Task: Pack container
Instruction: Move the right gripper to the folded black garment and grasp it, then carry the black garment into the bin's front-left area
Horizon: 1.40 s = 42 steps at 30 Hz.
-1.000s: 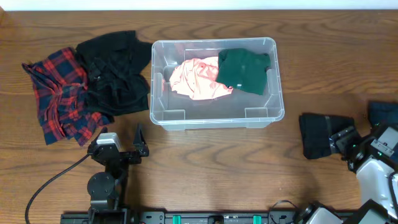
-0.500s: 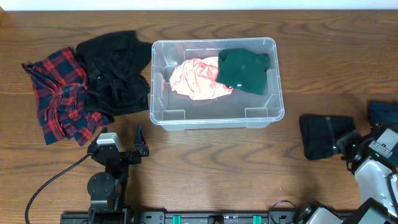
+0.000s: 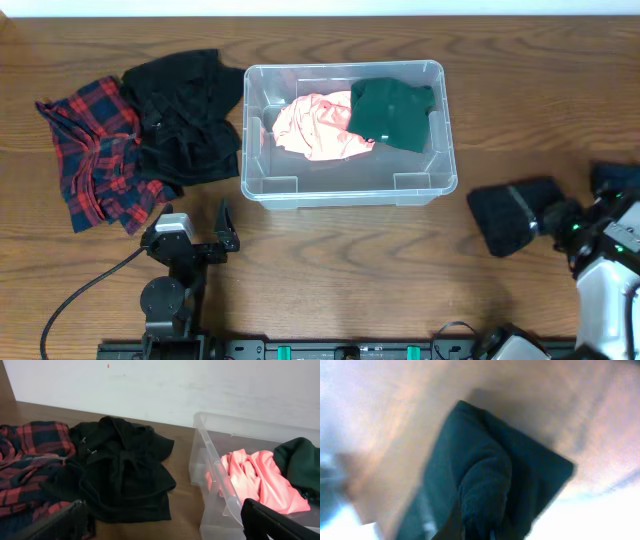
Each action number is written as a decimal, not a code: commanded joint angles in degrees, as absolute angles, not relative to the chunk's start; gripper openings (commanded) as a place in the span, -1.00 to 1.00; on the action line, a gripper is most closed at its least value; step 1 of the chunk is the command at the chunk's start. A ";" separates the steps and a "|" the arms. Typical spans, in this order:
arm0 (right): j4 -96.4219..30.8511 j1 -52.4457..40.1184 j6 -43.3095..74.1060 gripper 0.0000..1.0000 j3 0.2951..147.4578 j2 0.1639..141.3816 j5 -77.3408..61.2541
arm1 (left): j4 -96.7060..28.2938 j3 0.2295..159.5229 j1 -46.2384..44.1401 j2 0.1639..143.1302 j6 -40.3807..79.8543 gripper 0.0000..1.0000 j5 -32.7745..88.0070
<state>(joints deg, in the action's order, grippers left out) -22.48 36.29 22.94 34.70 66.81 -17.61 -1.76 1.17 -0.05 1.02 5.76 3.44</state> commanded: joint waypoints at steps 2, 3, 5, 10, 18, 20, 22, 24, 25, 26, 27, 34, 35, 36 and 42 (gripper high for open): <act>-26.39 36.14 21.52 -0.98 42.85 59.90 -24.16 | -3.77 0.23 0.21 1.04 5.21 0.96 3.44; -27.79 36.14 21.28 -0.98 44.51 58.57 -24.53 | -3.79 0.23 0.21 1.04 5.21 0.96 3.44; -30.24 36.12 21.10 -0.98 47.40 56.42 -25.28 | -3.79 0.23 0.21 1.04 5.21 0.96 3.44; -32.64 34.41 22.57 -0.98 51.62 52.64 -29.52 | -3.79 0.23 0.21 1.04 5.23 0.96 3.42; -24.34 25.50 35.03 -0.97 51.75 52.01 -31.75 | -3.79 0.23 0.21 1.04 5.21 0.96 3.44; -20.12 20.82 37.43 -0.98 51.75 52.69 -31.53 | -3.79 0.23 0.21 1.04 5.21 0.96 3.44; -16.43 16.67 39.53 -0.97 51.75 53.47 -30.70 | -3.79 0.23 0.21 1.04 5.21 0.96 3.44; -13.13 12.49 41.21 -0.97 51.75 54.48 -28.93 | -3.79 0.23 0.21 1.04 5.23 0.96 3.42; -11.75 10.37 41.78 -0.98 51.75 55.05 -27.83 | -3.79 0.23 0.21 1.04 5.21 0.96 3.44; -10.24 7.81 42.28 -0.97 51.75 55.88 -26.26 | -3.79 0.23 0.21 1.04 5.23 0.96 3.44; -9.28 5.98 42.46 -0.98 51.77 56.55 -25.15 | -3.79 0.23 0.21 1.04 5.21 0.96 3.44; -1.04 -8.38 44.51 -0.97 51.77 64.64 -16.49 | -3.79 0.23 0.21 1.04 5.21 0.96 3.44; 0.34 -10.07 45.15 -0.97 51.77 65.91 -15.25 | -3.79 0.23 0.21 1.04 5.23 0.96 3.44; 1.72 -11.68 45.91 -0.97 51.79 67.11 -14.09 | -3.79 0.23 0.21 1.04 5.21 0.96 3.44; 5.43 -22.31 52.73 -0.97 53.78 73.95 -1.87 | -3.79 0.23 0.21 1.04 5.23 0.96 3.42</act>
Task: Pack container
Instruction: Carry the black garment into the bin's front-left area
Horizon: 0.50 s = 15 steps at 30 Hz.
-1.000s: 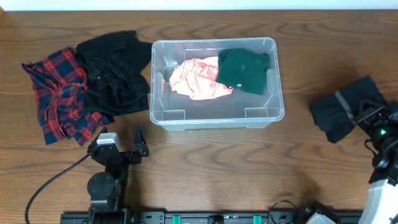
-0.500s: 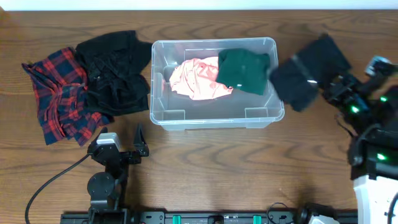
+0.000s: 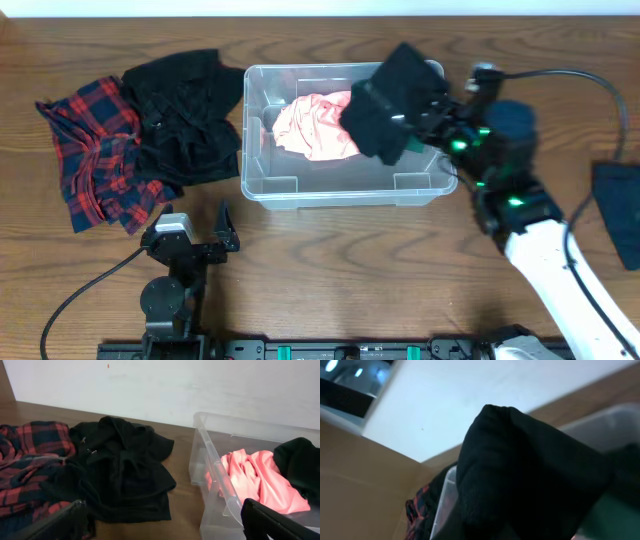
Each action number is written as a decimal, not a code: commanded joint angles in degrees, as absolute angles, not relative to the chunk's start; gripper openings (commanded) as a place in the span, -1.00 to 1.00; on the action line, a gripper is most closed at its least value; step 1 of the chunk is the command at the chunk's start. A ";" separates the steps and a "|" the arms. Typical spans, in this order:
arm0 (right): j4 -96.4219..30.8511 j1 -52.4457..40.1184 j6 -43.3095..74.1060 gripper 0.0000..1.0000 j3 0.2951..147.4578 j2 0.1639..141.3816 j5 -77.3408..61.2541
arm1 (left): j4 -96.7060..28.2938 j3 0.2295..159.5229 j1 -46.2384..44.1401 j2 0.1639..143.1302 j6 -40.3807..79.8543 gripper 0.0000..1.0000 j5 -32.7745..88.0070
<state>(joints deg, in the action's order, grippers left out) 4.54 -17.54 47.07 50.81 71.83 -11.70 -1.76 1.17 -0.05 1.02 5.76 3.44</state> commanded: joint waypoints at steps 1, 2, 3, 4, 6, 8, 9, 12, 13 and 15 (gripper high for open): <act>5.41 -24.45 54.68 -0.97 54.22 74.91 1.37 | -3.79 0.23 0.21 1.04 5.23 0.96 3.44; 5.41 -26.28 56.55 -0.97 54.48 75.66 4.38 | -3.79 0.23 0.21 1.04 5.21 0.96 3.44; 5.41 -28.10 58.83 -0.97 54.63 76.29 7.57 | -3.79 0.23 0.21 1.04 5.23 0.96 3.44; 5.45 -29.98 61.34 -0.98 54.65 76.88 10.87 | -3.79 0.23 0.21 1.04 5.23 0.96 3.44; 5.96 -33.34 64.73 -0.97 54.65 78.06 16.56 | -3.79 0.23 0.21 1.04 5.23 0.96 3.44; 7.86 -36.23 65.45 -0.97 54.65 79.64 20.73 | -3.79 0.23 0.21 1.04 5.23 0.96 3.44; 8.88 -37.45 66.04 -0.97 54.65 80.60 22.33 | -3.79 0.23 0.21 1.04 5.23 0.96 3.42; 11.27 -40.14 69.91 -0.97 54.65 83.99 24.05 | -3.79 0.23 0.21 1.04 5.23 0.96 3.44; 11.66 -40.62 71.37 -0.97 54.65 85.06 24.03 | -3.79 0.23 0.21 1.04 5.21 0.96 3.44; 11.99 -41.45 75.59 -0.97 54.65 87.26 24.01 | -3.79 0.23 0.21 1.04 5.21 0.96 3.44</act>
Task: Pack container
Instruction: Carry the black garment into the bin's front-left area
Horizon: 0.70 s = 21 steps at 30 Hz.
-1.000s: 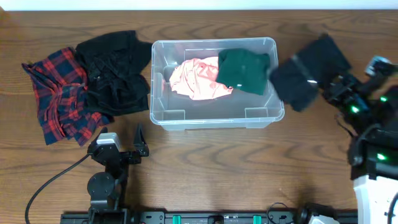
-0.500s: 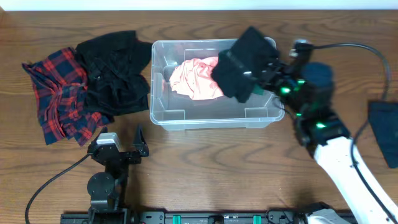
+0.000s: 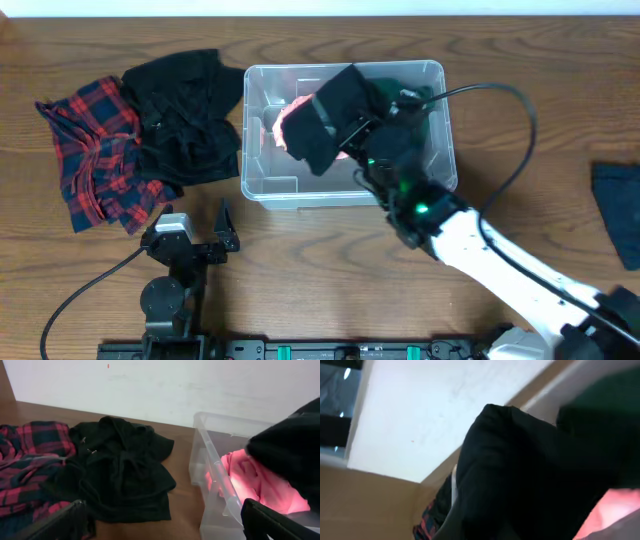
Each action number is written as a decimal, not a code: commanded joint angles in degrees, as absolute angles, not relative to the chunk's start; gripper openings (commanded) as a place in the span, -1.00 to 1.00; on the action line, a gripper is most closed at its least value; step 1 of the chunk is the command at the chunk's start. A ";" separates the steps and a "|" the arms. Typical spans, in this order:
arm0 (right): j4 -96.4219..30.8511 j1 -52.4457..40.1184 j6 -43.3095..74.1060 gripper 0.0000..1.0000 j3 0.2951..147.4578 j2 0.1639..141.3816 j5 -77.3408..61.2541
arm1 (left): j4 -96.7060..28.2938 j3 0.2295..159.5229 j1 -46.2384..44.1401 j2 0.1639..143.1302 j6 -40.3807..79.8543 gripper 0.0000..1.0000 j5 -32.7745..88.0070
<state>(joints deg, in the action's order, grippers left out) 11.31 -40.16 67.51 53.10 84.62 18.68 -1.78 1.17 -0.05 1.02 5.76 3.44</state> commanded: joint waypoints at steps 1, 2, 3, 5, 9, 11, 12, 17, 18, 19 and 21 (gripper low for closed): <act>12.03 -41.87 78.02 -0.97 54.65 88.40 23.97 | -3.79 0.23 0.21 1.04 5.23 0.96 3.44; 12.01 -42.17 79.37 -0.97 54.65 89.21 23.88 | -3.79 0.23 0.21 1.04 5.23 0.96 3.44; 12.03 -42.61 80.84 -0.97 54.65 90.19 23.73 | -3.79 0.23 0.21 1.04 5.23 0.96 3.44; 12.43 -43.57 83.07 -0.97 54.65 91.66 23.29 | -3.79 0.23 0.21 1.04 5.21 0.96 3.44; 13.69 -46.04 83.29 -0.97 54.65 92.95 22.63 | -3.79 0.23 0.21 1.04 5.21 0.96 3.44; 13.78 -47.03 83.07 -0.97 54.65 92.92 22.65 | -3.77 0.23 0.21 1.04 5.23 0.96 3.44; 13.80 -47.31 83.05 -0.95 54.65 92.90 22.65 | -3.79 0.23 0.21 1.04 5.23 0.96 3.44; 13.91 -47.68 80.03 0.68 54.65 92.90 22.41 | -3.79 0.23 0.21 1.04 5.21 0.96 3.44; 14.02 -47.64 79.55 0.79 54.65 92.90 22.26 | -3.79 0.23 0.21 1.04 5.21 0.96 3.44; 14.28 -47.64 78.70 0.87 54.68 92.90 22.22 | -3.79 0.23 0.21 1.04 5.21 0.96 3.44; 15.35 -47.66 75.64 0.97 54.78 92.90 22.15 | -3.79 0.23 0.21 1.04 5.21 0.96 3.44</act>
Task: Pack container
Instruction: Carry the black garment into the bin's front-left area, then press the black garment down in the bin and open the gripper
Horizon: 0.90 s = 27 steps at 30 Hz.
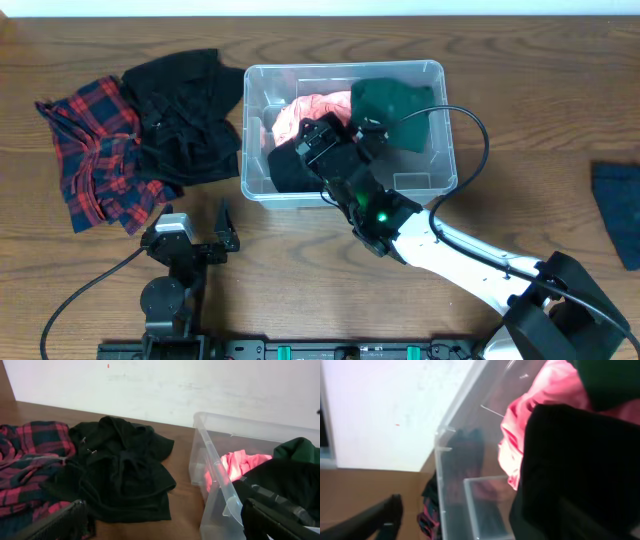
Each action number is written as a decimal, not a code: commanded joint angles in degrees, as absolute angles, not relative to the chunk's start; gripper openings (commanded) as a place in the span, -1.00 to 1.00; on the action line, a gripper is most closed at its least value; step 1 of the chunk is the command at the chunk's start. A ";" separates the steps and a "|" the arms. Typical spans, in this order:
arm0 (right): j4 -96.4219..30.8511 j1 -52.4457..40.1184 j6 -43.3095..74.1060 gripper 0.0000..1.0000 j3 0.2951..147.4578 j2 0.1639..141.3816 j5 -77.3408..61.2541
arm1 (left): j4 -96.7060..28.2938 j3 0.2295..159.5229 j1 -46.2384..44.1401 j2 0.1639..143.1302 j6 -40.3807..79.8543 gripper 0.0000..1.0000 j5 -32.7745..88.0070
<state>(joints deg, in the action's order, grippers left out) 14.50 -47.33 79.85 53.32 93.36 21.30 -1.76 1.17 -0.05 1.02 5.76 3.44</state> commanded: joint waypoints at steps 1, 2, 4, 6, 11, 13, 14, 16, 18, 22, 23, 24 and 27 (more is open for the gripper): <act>15.88 -47.66 73.89 0.98 54.92 92.90 22.00 | -3.77 0.23 0.21 1.04 5.21 0.96 3.44; 15.97 -47.66 71.83 0.99 55.35 92.82 22.00 | -3.79 0.23 0.21 1.04 5.23 0.96 3.44; 15.79 -47.64 63.75 0.99 56.95 92.60 21.74 | -3.79 0.23 0.21 1.04 5.23 0.96 3.44; 14.50 -47.64 53.74 0.99 59.16 92.44 20.23 | -3.79 0.23 0.21 1.04 5.23 0.96 3.44; -2.11 -47.48 25.36 0.99 69.36 92.40 19.97 | -3.77 0.23 0.21 1.04 5.21 0.96 3.44; -8.38 -46.89 16.64 0.98 72.75 92.40 20.38 | -3.79 0.23 0.21 1.04 5.21 0.96 3.44; -10.31 -46.48 13.56 0.98 73.93 92.40 20.32 | -3.77 0.23 0.21 1.04 5.21 0.96 3.44; -13.47 -45.41 6.87 0.98 75.42 92.40 19.11 | -3.79 0.23 0.21 1.04 5.23 0.96 3.44; -15.09 -44.27 0.32 0.98 75.46 92.40 15.86 | -3.79 0.23 0.21 1.04 5.23 0.96 3.44; -19.38 -41.08 -4.67 0.98 75.46 93.71 11.09 | -3.79 0.23 0.21 1.04 5.21 0.96 3.44; -20.71 -40.14 -5.28 0.93 75.46 94.15 10.50 | -3.79 0.23 0.21 1.04 5.23 0.96 3.44; -21.67 -39.48 -5.74 0.85 75.46 94.59 9.96 | -3.77 0.23 0.21 1.04 5.21 0.96 3.44; -24.40 -37.47 -6.79 0.03 75.46 96.29 8.23 | -3.79 0.23 0.21 1.04 5.23 0.96 3.44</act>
<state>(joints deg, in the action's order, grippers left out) -23.16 -39.22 -1.96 74.89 93.91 11.44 -1.78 1.17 -0.05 1.02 5.76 3.44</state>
